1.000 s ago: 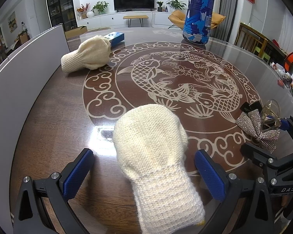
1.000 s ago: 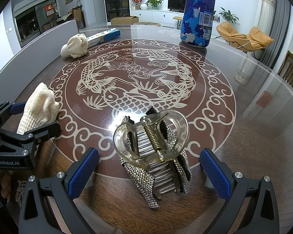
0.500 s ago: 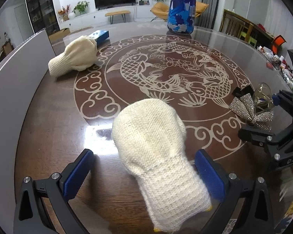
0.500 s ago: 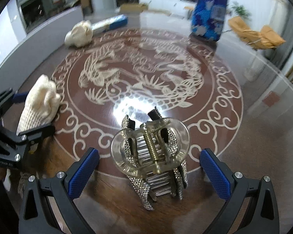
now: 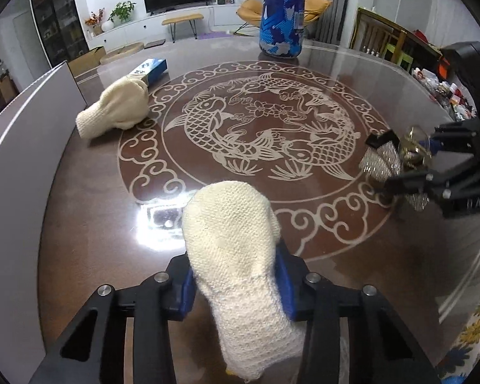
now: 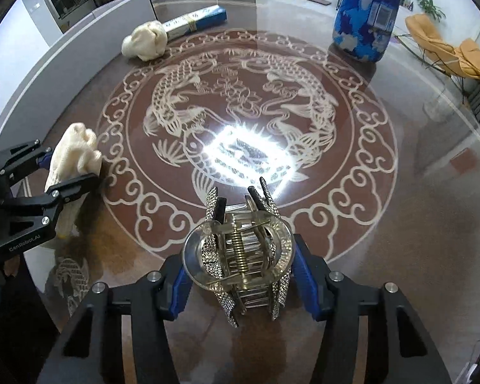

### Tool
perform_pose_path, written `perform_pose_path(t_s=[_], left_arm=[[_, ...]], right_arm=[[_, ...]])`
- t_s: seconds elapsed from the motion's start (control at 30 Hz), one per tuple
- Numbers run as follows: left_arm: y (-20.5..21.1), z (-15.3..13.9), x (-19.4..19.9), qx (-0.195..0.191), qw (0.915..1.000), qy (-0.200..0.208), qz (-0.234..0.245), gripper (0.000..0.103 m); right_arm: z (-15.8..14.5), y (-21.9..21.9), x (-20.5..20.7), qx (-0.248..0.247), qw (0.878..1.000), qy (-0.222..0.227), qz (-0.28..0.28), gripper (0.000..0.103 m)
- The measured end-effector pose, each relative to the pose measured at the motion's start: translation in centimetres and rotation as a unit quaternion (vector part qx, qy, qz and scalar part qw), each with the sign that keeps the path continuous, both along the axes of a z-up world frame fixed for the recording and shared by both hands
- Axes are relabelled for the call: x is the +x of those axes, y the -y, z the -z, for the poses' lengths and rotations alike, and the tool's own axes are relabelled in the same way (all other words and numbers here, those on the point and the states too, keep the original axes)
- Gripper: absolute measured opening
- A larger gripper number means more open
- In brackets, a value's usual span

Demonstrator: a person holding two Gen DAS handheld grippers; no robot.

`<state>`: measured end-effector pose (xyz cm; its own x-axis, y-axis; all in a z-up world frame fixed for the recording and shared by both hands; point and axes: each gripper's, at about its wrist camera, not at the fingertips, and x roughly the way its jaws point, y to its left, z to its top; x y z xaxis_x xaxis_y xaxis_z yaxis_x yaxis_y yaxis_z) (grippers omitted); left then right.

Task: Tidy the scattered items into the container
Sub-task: 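Lift and carry the glove and hair clip over the cardboard box, then lower both items into the box and open both tools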

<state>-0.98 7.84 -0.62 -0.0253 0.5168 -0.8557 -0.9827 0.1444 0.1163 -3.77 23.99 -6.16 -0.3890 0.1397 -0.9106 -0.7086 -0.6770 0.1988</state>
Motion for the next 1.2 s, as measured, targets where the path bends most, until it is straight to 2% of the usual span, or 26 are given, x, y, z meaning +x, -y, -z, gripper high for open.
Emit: perform_pose_path(t_s=[0.2, 0.33, 0.47, 0.67, 0.87, 1.03, 1.1, 1.2], left_arm=[[1.7, -2.3, -1.7, -0.001, 0.9999, 0.007, -0.007, 0.042], [2.9, -4.3, -3.2, 0.002, 1.0000, 0.003, -0.007, 0.042], [3.9, -7.5, -6.6, 0.014, 0.9996, 0.012, -0.023, 0.042], [5.1, -13.6, -14.9, 0.044, 0.9959, 0.021, -0.076, 0.042], [7.3, -17.9, -24.6, 0.070, 0.9858, 0.012, -0.152, 0.042], [9.5, -18.4, -31.4, 0.068, 0.9749, 0.022, -0.211, 0.041], [10.2, -17.7, -33.5, 0.061, 0.9711, 0.027, -0.229, 0.041], [11.1, -15.9, -35.8, 0.046, 0.9664, 0.036, -0.250, 0.041]], right_arm=[[-1.7, 0.9, -0.7, -0.003, 1.000, 0.025, -0.011, 0.056], [-3.2, 2.0, -2.3, -0.009, 1.000, 0.010, -0.020, 0.056], [-5.1, 3.2, -6.0, -0.002, 0.999, -0.003, -0.043, 0.056], [-10.5, 4.9, -14.1, 0.028, 0.995, -0.046, -0.089, 0.056], [-17.3, 6.9, -24.1, 0.061, 0.983, -0.106, -0.138, 0.056], [-21.2, 9.7, -32.2, 0.078, 0.969, -0.153, -0.179, 0.056], [-21.5, 10.6, -35.3, 0.075, 0.965, -0.161, -0.195, 0.056], [-20.4, 11.6, -39.9, 0.076, 0.964, -0.146, -0.210, 0.056]])
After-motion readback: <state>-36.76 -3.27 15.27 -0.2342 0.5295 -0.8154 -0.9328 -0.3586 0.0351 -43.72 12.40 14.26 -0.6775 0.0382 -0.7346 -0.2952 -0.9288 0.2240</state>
